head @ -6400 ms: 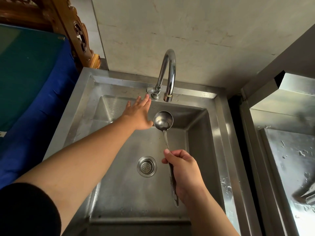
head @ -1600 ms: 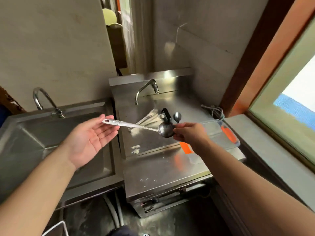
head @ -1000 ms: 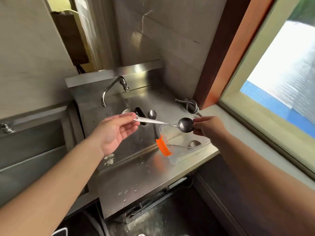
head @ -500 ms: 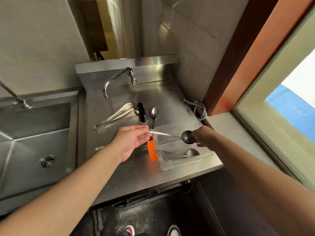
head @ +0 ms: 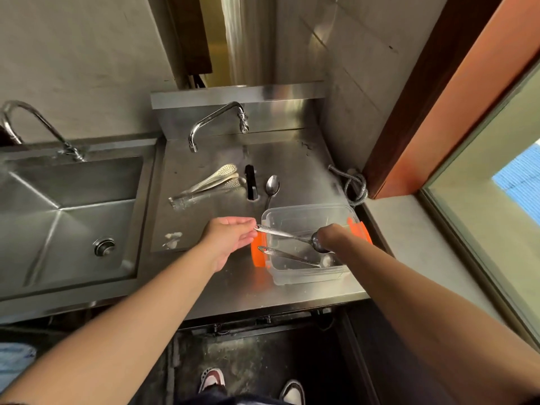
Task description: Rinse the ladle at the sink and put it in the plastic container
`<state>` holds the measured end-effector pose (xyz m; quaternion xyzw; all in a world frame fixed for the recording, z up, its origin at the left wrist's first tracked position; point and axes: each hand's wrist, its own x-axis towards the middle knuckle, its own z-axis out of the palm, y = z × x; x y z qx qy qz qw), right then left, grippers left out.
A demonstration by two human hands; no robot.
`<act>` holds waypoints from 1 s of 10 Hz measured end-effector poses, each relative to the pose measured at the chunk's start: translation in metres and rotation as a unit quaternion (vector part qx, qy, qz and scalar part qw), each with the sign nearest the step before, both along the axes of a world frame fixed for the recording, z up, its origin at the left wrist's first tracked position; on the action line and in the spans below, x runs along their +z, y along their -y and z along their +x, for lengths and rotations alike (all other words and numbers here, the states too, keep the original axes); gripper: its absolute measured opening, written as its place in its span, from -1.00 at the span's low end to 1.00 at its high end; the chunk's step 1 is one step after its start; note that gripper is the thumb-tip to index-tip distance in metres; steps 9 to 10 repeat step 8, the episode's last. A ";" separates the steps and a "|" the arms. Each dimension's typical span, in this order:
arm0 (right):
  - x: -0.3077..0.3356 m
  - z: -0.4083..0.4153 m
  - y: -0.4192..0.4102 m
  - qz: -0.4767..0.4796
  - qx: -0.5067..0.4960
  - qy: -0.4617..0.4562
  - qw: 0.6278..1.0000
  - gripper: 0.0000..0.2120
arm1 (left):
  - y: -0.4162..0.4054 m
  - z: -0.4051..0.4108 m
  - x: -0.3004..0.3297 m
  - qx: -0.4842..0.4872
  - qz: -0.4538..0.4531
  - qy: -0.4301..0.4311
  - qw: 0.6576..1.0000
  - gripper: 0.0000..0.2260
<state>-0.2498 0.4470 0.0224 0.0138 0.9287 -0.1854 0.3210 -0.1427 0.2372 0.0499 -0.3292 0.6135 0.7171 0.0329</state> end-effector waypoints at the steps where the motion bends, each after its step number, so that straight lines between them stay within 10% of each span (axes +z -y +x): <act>1: -0.005 -0.006 0.000 0.014 0.023 0.001 1.000 -0.63 | -0.003 -0.001 -0.006 -0.004 -0.010 0.007 1.000 -0.96; 10: 0.051 0.021 -0.029 -0.315 -0.206 0.076 0.923 -0.72 | 0.022 0.000 0.017 -0.102 -0.180 0.043 0.978 -0.82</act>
